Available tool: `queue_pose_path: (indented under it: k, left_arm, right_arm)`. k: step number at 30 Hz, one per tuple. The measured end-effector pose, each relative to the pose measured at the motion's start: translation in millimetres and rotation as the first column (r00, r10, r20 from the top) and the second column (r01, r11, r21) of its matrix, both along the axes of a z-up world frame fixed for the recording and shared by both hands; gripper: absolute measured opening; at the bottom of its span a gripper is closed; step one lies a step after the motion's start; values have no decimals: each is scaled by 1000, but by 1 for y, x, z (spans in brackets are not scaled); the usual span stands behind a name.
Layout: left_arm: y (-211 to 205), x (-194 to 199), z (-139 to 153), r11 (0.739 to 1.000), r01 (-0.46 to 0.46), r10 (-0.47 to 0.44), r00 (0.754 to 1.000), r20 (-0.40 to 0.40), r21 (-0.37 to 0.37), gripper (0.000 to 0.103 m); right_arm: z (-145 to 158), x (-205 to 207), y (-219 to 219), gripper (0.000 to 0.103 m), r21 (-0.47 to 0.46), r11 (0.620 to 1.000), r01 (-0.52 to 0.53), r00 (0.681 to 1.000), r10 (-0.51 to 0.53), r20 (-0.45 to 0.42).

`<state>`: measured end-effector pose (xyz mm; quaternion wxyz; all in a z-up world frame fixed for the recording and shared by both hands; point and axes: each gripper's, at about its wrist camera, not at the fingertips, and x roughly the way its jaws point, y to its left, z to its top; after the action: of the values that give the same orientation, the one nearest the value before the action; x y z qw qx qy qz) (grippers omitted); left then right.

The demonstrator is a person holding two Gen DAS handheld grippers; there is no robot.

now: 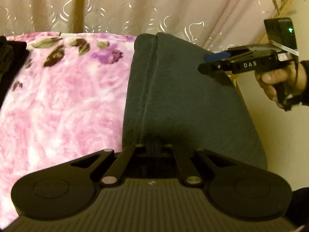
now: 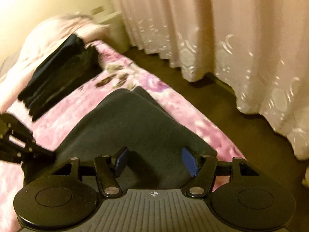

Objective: Fold clothes

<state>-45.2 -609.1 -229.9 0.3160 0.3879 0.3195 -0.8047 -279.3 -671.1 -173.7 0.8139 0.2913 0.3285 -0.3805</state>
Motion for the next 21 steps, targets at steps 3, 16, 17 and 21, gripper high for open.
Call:
queue_pose_path:
  k: [3,16,17,21]
  left_arm:
    - [-3,-5,2,1000,-17,16,1000,25,11,3]
    - [11,8,22,986,-167,168,979,117,-17,18]
    - [14,14,26,983,-184,186,974,127,-24,16]
    - [28,32,46,975,-219,224,967,122,-46,15]
  right_arm:
    - [1,-7,0,64,21,1000,-5,1000,5,13]
    - [39,-40,-8,65,79,972,223,973,-227,47]
    - [43,-46,-5,65,93,963,253,964,-259,56]
    - [55,-58,21,65,148,942,301,947,-314,72]
